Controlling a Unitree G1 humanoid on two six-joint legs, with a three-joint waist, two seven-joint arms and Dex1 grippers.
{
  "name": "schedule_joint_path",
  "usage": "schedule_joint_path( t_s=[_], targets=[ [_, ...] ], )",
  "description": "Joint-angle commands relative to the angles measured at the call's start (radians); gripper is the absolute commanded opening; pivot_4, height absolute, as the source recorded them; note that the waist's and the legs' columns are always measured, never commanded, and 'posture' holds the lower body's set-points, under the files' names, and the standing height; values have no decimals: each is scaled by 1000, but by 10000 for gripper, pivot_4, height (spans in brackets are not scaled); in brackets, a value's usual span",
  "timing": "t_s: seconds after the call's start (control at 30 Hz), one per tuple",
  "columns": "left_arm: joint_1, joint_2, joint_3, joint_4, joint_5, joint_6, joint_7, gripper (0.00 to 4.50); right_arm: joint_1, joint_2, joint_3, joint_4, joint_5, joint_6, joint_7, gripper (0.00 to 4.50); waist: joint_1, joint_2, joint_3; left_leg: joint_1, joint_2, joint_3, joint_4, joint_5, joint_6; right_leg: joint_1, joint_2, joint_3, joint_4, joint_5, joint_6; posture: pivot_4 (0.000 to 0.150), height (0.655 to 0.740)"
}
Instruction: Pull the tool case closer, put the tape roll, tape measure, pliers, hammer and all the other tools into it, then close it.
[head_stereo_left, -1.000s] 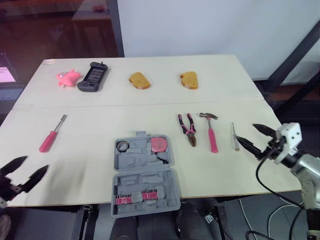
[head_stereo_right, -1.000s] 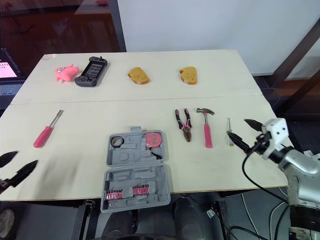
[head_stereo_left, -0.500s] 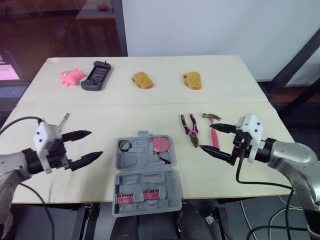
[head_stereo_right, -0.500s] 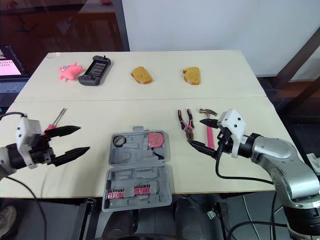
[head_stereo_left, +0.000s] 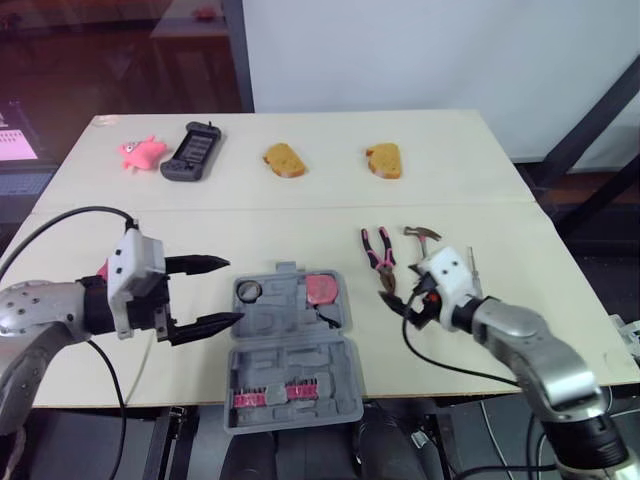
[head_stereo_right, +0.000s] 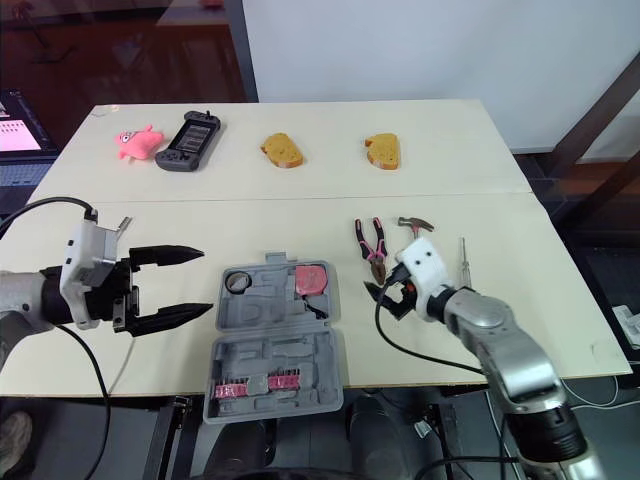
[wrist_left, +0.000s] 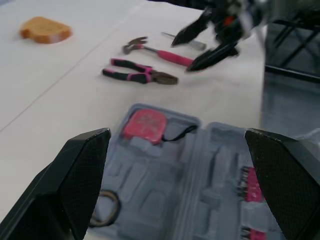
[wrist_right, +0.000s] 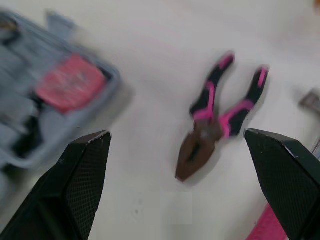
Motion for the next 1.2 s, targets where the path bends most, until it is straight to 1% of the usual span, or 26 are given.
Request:
schedule_joint_path(
  t_s=[0.03,0.2,0.4,0.5,0.53,0.6,0.67,0.7,0.97,1.07,1.13,1.2],
  targets=[
    [31,20,18,-24,31,-28,-15,45000,-60,73,-3,100,-44,-23,-70,44764,-3,1,0,0,0,0,0,0,0,-1,0,1,0,0,0,1500,7400],
    [71,17,35,-48,48,-41,-13,45000,-113,167,-15,254,-69,-64,-106,44764,0,1,0,0,0,0,0,0,0,-1,0,1,1,0,0,1500,7400],
    [124,20,82,-68,56,-43,-15,45000,-151,261,-53,365,-72,-96,-158,44764,-1,1,0,0,0,0,1,0,0,-1,0,1,1,0,0,1500,7400],
    [126,0,93,-78,34,-35,3,45000,-150,290,-96,385,-65,-106,-190,36732,-1,0,0,0,0,0,1,0,0,-1,0,1,1,0,0,1500,7400],
    [118,-14,102,-82,0,-16,21,45000,-151,301,-110,391,-57,-113,-194,32259,0,0,0,0,0,0,1,0,0,-1,0,1,1,0,0,1500,7400],
    [98,-33,116,-82,-49,13,51,45000,-153,307,-121,412,-59,-127,-186,21819,0,0,0,0,0,0,1,0,0,0,0,1,1,0,0,1500,7400],
    [99,-28,114,-76,-40,10,47,45000,-153,304,-121,423,-71,-138,-180,11408,0,0,0,0,0,0,1,0,0,0,0,1,1,1,2,1500,7400],
    [102,-25,113,-73,-35,7,44,45000,-152,304,-120,424,-74,-140,-178,9621,-1,0,0,0,0,0,1,0,0,0,0,1,1,2,2,1500,7400],
    [129,-36,110,-47,-16,-17,35,45000,-183,289,-141,336,-50,-162,-138,9656,-1,1,0,0,0,0,0,0,0,0,0,1,1,2,3,1500,7400],
    [149,-41,117,-19,8,-45,26,45000,-245,267,-158,298,-11,-117,-97,9656,-4,2,1,0,0,0,0,0,0,-1,0,1,1,2,3,1500,7400],
    [150,-47,120,-1,30,-69,29,45000,-298,232,-137,287,-13,-97,-52,9656,-4,3,1,0,0,0,0,0,0,-2,0,1,2,2,3,1500,7400],
    [150,-50,122,10,42,-88,28,45000,-372,182,-79,298,-41,-70,10,9656,-4,3,2,0,0,0,0,0,0,-2,0,1,2,2,3,1500,7400]
  ],
)
